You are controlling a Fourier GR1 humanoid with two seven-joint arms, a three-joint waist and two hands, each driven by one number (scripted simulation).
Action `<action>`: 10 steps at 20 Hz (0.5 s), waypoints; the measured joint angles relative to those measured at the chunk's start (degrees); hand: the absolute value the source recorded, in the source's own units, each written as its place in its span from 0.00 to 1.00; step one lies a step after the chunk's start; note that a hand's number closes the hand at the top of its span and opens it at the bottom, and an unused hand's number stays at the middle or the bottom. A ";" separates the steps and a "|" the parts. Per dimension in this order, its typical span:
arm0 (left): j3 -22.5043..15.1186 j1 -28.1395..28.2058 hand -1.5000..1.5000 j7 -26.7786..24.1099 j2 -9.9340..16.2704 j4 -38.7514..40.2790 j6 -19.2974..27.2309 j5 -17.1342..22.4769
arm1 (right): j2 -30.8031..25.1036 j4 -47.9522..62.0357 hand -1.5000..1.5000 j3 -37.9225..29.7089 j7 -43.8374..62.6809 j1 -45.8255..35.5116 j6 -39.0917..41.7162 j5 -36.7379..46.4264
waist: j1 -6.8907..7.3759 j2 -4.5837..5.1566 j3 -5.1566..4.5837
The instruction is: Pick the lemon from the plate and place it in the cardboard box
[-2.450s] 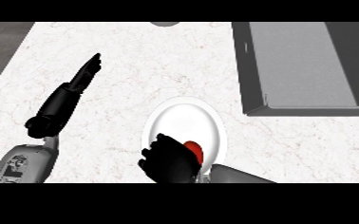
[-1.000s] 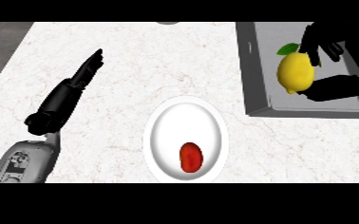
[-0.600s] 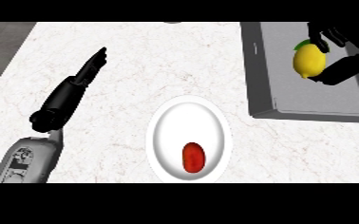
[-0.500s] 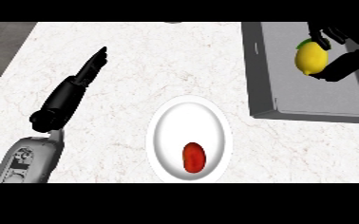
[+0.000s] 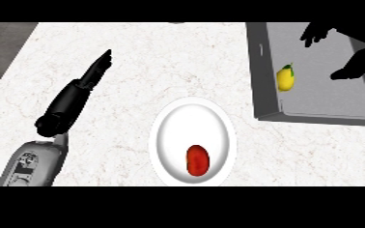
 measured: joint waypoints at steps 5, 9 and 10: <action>0.28 -0.26 0.50 0.38 -0.14 -0.10 0.15 -0.29 | 3.26 5.06 0.00 -5.25 -8.11 -2.01 2.18 -6.15 | -0.40 -0.01 0.08; 0.49 -0.23 0.50 0.68 -0.15 -0.19 0.11 -0.14 | 7.25 8.88 0.00 -13.26 -6.28 -2.43 7.30 -18.08 | -0.60 -0.07 0.13; 0.67 -0.41 0.50 0.64 -0.18 0.10 0.07 0.01 | 7.99 10.19 0.00 -15.14 -5.06 -2.70 8.68 -20.81 | -0.65 0.01 0.11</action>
